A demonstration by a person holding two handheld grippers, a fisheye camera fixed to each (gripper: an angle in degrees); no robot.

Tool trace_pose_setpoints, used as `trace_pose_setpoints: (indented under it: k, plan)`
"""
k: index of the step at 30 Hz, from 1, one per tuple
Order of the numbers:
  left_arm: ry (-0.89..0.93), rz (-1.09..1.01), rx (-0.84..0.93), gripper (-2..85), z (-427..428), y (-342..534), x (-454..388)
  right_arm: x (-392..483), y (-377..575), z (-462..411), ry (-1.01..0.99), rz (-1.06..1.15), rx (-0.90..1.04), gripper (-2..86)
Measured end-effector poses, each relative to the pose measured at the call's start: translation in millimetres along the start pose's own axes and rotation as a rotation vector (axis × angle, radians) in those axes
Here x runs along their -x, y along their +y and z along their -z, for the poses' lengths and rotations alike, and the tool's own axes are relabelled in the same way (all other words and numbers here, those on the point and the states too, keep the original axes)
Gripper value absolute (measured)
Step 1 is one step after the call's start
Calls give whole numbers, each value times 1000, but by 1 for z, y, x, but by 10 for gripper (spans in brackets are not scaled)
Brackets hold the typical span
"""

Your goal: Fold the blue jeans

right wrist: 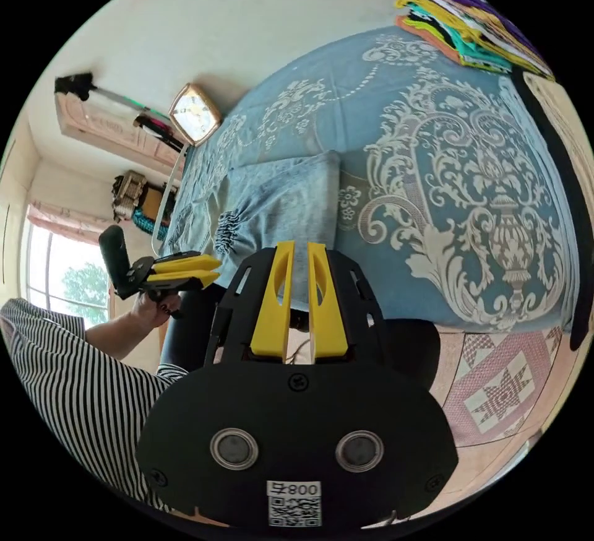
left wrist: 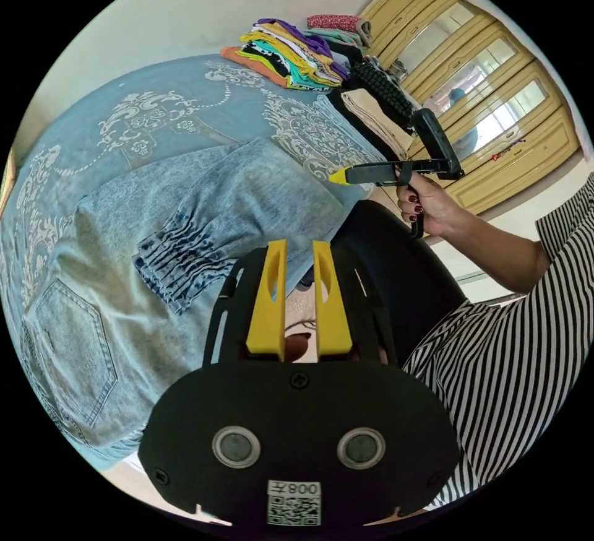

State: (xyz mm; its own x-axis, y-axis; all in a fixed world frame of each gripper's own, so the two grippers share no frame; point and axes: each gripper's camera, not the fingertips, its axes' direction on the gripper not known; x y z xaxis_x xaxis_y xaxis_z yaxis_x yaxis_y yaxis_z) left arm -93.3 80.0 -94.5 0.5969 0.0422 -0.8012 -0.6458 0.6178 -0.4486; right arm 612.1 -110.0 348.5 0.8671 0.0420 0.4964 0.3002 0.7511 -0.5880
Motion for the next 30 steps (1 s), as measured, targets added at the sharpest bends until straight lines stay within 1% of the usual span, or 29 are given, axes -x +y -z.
trace_pose_setpoints:
  k: [5,6,10,12,16,19,22,24,26,30]
  plan:
    - [-27,-122,53,113,-31,-25,-44,-37,-5,-8,-110,-82,73,68]
    - [-51,-142,71,117,-38,-28,-54,-43,-6,-11,-135,-94,99,68]
    - [-143,-190,124,123,-64,-32,-83,-61,-9,-10,-222,-127,107,67]
    - [-192,-199,144,123,-74,-33,-93,-70,-11,-7,-273,-142,107,61]
    - [-288,-149,157,101,-87,-32,-103,-73,-13,-5,-281,-125,130,43]
    - [-243,-136,155,76,-87,-28,-101,-74,-17,-4,-269,-112,145,37]
    - [-198,-124,132,47,-81,-22,-100,-75,-24,2,-302,-86,152,34]
    - [-188,-116,118,35,-78,-18,-100,-78,-31,16,-333,-83,91,32]
    - [-177,-106,106,29,-75,-13,-99,-81,-40,26,-304,-82,47,38]
    - [-154,-100,70,23,-65,-1,-95,-82,-77,28,-226,-80,45,74]
